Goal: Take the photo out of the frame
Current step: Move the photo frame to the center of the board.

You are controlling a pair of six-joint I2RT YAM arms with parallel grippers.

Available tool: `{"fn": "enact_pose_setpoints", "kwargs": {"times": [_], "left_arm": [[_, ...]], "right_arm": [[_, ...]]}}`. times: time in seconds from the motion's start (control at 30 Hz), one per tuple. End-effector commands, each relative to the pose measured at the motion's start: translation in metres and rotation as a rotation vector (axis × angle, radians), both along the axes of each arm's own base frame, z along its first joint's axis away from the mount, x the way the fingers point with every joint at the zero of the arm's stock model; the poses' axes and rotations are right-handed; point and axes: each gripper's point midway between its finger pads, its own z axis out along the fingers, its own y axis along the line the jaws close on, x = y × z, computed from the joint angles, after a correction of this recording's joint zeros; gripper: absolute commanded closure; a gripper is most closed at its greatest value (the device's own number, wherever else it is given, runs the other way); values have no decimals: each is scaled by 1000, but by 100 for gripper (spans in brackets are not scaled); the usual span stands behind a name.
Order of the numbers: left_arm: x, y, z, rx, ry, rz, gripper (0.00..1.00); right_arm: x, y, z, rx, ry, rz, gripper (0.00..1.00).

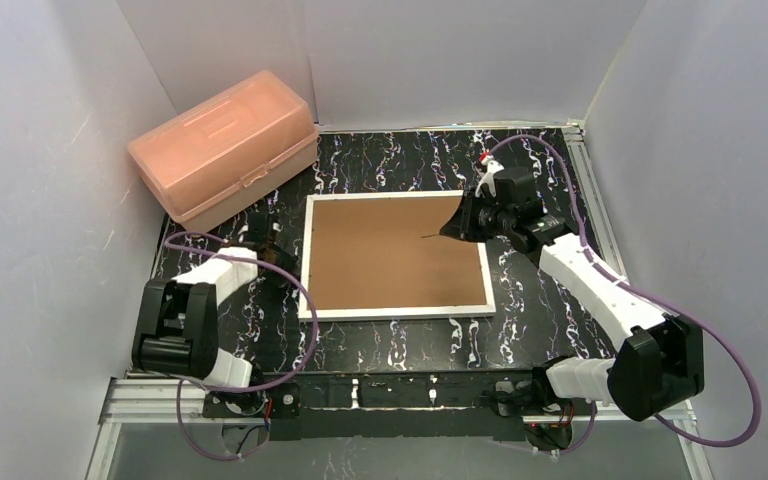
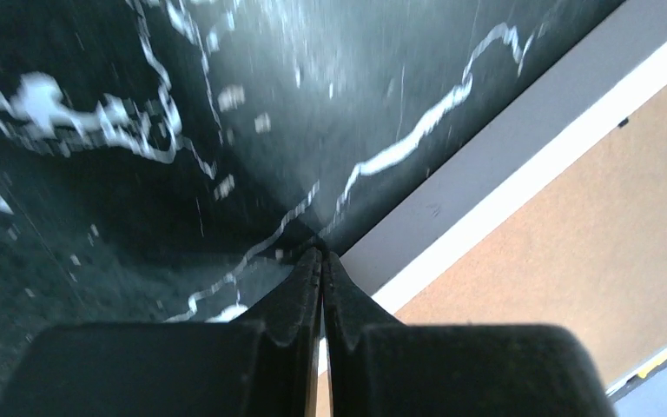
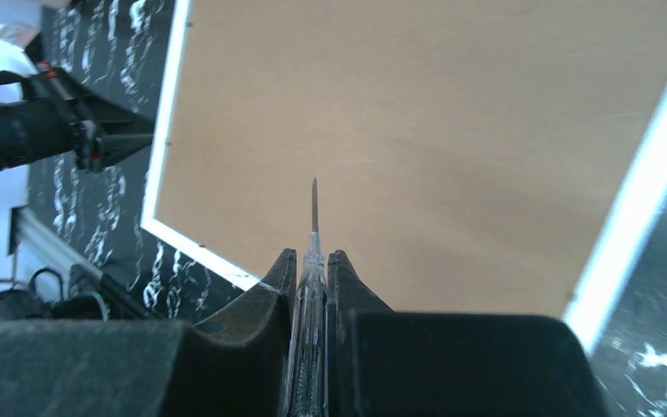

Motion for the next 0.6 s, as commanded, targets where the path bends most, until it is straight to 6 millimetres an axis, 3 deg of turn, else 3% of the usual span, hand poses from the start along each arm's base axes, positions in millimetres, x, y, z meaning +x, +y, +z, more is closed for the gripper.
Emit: {"fn": "enact_pose_setpoints", "kwargs": {"times": [0.0, 0.13, 0.23, 0.43, 0.57], "left_arm": [[-51, -30, -15, -41, 121, -23, 100], [-61, -40, -18, -47, 117, -52, 100], [-58, -37, -14, 8, 77, -132, 100], [-61, -15, 13, 172, 19, -286, 99], [-59, -25, 26, 142, -93, -414, 91]], "right_arm": [[-10, 33, 16, 190, -34, 151, 99], [-17, 48, 3, 276, 20, 213, 99], [-18, 56, -5, 322, 29, 218, 99], [-22, 80, -16, 338, 28, 257, 99], [-28, 106, -19, 337, 17, 293, 99]]}}
